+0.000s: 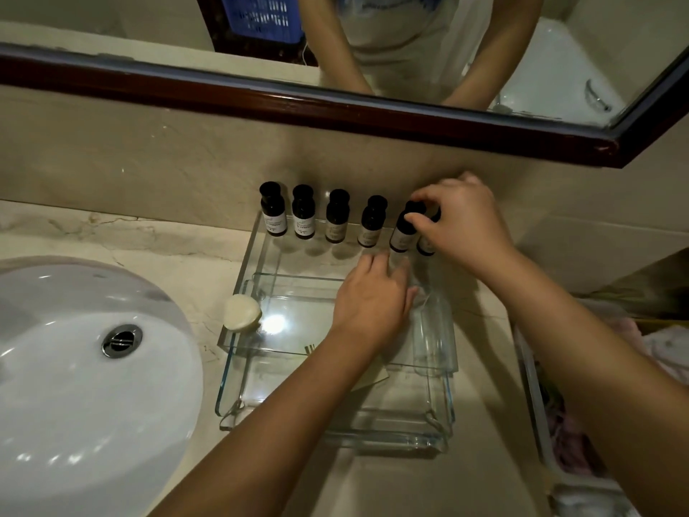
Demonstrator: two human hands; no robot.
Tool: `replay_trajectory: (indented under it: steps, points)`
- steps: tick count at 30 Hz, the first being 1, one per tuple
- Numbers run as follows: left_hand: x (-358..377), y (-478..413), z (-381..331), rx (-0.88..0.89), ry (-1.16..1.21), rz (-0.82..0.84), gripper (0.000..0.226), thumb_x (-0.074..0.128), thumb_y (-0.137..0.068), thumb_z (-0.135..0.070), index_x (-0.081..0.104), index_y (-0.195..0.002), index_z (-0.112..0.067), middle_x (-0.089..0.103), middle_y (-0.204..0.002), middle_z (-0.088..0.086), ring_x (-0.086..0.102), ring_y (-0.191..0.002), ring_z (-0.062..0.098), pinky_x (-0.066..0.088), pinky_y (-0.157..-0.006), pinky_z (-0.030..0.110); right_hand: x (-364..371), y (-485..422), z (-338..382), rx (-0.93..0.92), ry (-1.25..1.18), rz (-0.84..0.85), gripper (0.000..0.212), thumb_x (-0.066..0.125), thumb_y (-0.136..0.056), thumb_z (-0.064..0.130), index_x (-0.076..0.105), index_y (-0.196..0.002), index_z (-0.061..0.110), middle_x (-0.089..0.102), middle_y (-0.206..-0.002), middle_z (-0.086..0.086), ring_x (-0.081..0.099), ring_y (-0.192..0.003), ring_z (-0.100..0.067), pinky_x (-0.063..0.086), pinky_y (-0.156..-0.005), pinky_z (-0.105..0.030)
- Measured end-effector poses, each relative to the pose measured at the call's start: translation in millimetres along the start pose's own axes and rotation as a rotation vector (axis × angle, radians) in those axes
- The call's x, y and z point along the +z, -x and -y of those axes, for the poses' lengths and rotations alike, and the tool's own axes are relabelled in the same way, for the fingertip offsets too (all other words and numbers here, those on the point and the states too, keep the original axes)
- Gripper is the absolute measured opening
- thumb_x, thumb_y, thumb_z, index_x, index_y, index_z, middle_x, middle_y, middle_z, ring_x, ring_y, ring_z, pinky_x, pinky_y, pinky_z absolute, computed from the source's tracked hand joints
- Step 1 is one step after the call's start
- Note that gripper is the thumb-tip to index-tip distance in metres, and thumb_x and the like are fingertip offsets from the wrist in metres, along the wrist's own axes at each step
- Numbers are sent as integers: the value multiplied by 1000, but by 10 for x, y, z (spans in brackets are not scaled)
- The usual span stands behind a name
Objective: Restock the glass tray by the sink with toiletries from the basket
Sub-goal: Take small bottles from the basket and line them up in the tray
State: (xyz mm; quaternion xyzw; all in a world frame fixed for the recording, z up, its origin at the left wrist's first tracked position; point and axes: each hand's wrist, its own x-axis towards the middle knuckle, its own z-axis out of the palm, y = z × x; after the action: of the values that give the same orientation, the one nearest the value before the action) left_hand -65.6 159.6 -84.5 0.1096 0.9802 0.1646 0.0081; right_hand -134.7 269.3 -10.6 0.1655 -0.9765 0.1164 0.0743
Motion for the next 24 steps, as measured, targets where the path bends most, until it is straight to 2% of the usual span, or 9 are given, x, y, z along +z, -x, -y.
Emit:
replay_trajectory:
  steps: [9,20,22,24]
  points:
    - [4,-100,-77,-60,0,-22,47,34,-99,-37,37,-139,-14,38,-139,11,32,-127,25,29,-105,32,1,-27,-9,26,-16,6,36,59,-89,36,63,-121,19,64,-115,-3,44,-116,-27,34,-97,-34]
    - [-38,-46,-66,-42,11,-8,45,34,-99,-39,40,-137,-15,34,-144,11,29,-133,24,32,-104,32,23,5,-94,27,-82,-9,45,64,-83,43,60,-124,24,67,-113,0,44,-111,-23,38,-91,-33]
    - [-56,-4,-60,-41,29,-9,43,36,-98,-38,42,-135,-16,34,-144,9,29,-133,23,35,-102,32,-28,62,-120,22,-144,-103,45,65,-83,41,61,-123,20,67,-110,-2,46,-104,-22,36,-85,-29]
    - [-75,59,-39,-39,39,-18,41,37,-98,-37,45,-132,-17,34,-144,6,31,-131,21,38,-97,31,-120,154,-180,54,-246,-275,34,64,-85,35,66,-113,15,68,-101,-1,47,-94,-16,34,-77,-24]
